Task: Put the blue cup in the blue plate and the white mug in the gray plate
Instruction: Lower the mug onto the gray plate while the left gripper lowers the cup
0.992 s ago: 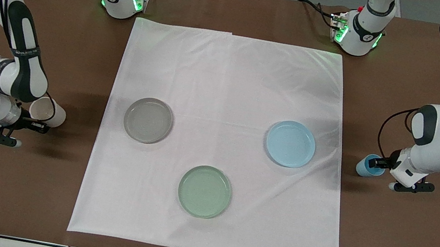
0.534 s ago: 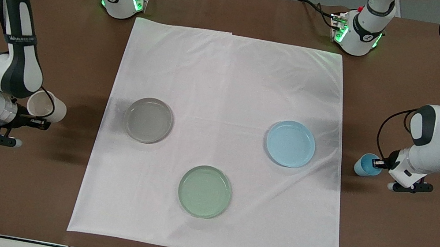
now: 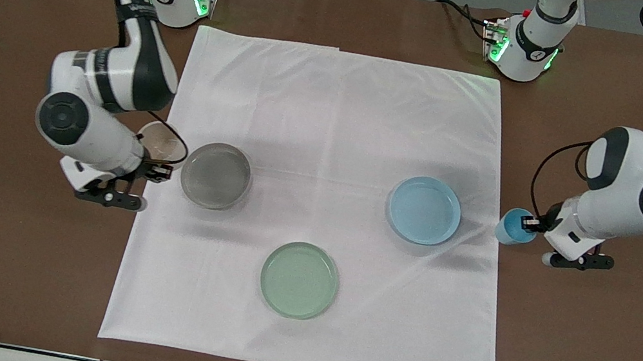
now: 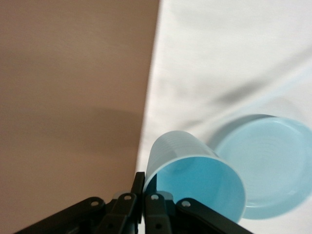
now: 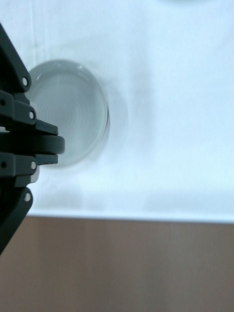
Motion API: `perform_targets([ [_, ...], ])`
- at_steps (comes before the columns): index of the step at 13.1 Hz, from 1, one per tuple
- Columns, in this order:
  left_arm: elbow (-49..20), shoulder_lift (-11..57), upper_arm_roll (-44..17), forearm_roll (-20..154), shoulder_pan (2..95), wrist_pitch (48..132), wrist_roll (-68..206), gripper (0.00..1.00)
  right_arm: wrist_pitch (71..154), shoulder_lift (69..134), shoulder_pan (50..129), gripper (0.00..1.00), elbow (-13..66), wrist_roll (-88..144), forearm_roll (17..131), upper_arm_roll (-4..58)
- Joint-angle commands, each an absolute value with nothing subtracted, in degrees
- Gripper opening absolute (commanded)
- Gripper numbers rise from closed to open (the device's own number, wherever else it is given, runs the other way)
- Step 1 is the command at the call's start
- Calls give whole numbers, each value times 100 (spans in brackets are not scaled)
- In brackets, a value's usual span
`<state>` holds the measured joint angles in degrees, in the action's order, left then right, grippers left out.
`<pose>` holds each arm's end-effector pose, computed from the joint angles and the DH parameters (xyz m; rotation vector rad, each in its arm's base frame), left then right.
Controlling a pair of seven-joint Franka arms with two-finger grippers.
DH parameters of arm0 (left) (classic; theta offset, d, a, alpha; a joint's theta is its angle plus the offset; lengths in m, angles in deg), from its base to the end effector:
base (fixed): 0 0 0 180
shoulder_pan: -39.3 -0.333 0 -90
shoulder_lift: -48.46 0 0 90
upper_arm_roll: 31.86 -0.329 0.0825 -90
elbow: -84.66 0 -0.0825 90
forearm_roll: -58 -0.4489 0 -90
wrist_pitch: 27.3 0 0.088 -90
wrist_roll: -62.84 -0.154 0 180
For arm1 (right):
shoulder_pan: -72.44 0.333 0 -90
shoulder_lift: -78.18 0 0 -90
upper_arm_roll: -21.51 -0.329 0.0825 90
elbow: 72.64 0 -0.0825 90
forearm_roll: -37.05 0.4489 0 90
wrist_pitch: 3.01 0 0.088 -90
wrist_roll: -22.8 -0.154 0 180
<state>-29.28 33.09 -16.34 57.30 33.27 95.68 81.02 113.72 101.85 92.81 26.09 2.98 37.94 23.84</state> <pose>0.6291 -0.1041 0.2511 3.0923 0.2326 -0.1744 0.6678 0.2205 0.2686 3.1030 -0.0561 -0.1433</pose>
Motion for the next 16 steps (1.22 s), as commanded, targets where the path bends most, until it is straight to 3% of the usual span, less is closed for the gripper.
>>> perform_targets([
  [1, -2775, 3081, -1018, 5703, 3471, 9513, 9277, 0, 11966, 10568, 9397, 3, 2642, 136, 3916, 2459],
  [10, -2722, 2202, -971, 5650, 4606, 9996, 10995, 4, 12408, 11105, 9502, 4, 2650, 136, 4355, 2459],
  [13, -2731, 2148, -989, 5624, 4607, 10066, 10978, 8, 12434, 11219, 9625, 4, 2650, 136, 4355, 2459],
  [16, -2731, 2332, -1007, 5615, 4492, 9979, 10943, 3, 12460, 11272, 9617, 7, 2650, 136, 4364, 2459],
])
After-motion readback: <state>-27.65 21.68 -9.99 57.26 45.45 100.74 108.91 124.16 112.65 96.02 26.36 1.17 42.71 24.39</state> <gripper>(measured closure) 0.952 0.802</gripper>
